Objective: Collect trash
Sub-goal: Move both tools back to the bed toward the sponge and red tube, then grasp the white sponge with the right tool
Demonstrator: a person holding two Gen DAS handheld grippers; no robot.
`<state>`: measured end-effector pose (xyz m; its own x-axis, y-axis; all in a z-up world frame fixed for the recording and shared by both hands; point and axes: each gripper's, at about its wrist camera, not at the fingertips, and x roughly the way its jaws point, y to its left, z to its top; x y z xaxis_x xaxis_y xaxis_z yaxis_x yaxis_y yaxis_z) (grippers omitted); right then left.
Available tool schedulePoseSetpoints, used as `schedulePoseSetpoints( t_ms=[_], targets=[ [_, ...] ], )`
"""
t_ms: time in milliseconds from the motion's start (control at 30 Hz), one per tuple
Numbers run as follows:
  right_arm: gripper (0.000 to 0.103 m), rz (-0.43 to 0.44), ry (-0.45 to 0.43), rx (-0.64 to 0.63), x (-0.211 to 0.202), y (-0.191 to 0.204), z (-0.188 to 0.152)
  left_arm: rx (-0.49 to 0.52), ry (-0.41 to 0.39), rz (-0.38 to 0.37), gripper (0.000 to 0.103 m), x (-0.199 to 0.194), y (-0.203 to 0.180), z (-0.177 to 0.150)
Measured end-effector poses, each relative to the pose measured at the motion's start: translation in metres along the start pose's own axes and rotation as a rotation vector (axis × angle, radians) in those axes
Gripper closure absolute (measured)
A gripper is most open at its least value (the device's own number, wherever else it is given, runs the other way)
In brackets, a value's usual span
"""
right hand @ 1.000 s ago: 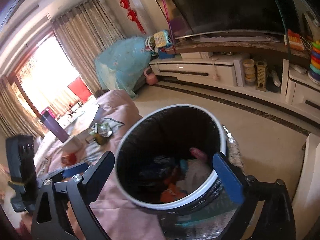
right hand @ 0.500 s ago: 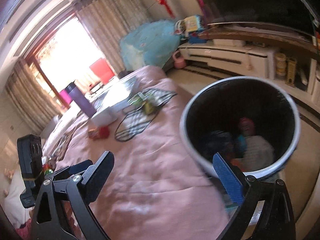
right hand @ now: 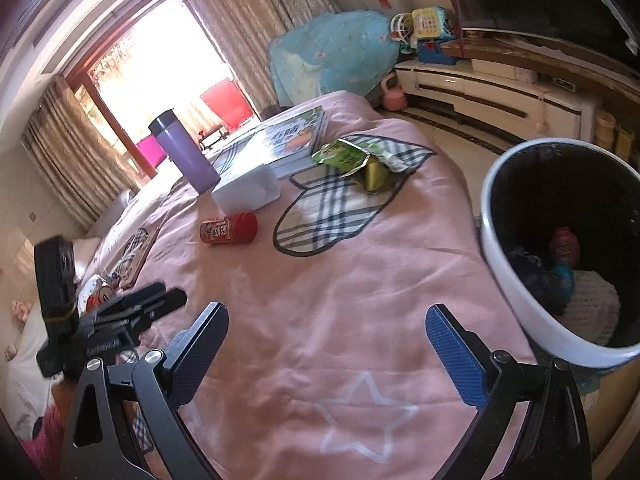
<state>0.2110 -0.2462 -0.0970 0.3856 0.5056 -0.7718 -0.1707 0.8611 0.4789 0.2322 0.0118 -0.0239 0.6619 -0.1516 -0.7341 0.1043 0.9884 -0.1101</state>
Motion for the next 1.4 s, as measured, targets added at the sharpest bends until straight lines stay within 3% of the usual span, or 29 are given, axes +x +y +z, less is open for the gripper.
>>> schedulePoseSetpoints(
  t_ms=[133,233,433,500,667,900,933,1000,1200,1400],
  targets=[
    [0.003,-0.002,0.017,-0.029,0.012,0.007,0.005,0.131,-0.001,-0.001,0.016,0.018,0.014,0.02],
    [0.003,0.0,0.035,-0.037,0.022,0.009,0.009,0.165,0.015,-0.032,0.015,0.036,0.026,0.033],
    [0.004,0.039,0.039,-0.043,0.04,0.015,0.03,0.096,0.061,-0.084,0.015,0.076,0.051,0.049],
    [0.005,0.069,0.032,-0.038,0.048,0.019,0.042,0.084,0.056,-0.085,0.015,0.078,0.054,0.047],
    [0.021,0.15,0.042,-0.009,0.089,0.034,0.08,0.061,0.065,-0.062,0.015,0.079,0.057,0.038],
    [0.026,0.206,0.046,-0.014,0.154,0.058,0.12,-0.003,0.052,-0.096,0.015,0.079,0.064,0.043],
    [0.033,0.207,0.053,-0.016,0.162,0.06,0.123,-0.012,0.048,-0.105,0.015,0.081,0.064,0.045],
    [0.065,0.204,0.078,-0.014,0.171,0.059,0.123,-0.025,0.044,-0.133,0.015,0.085,0.065,0.047],
    [0.075,0.217,0.069,0.023,0.153,0.047,0.109,0.031,0.017,-0.22,0.015,0.086,0.051,0.047],
    [0.084,0.166,0.039,0.07,0.102,0.022,0.086,0.075,0.07,-0.298,0.016,0.078,0.03,0.031]
  ],
)
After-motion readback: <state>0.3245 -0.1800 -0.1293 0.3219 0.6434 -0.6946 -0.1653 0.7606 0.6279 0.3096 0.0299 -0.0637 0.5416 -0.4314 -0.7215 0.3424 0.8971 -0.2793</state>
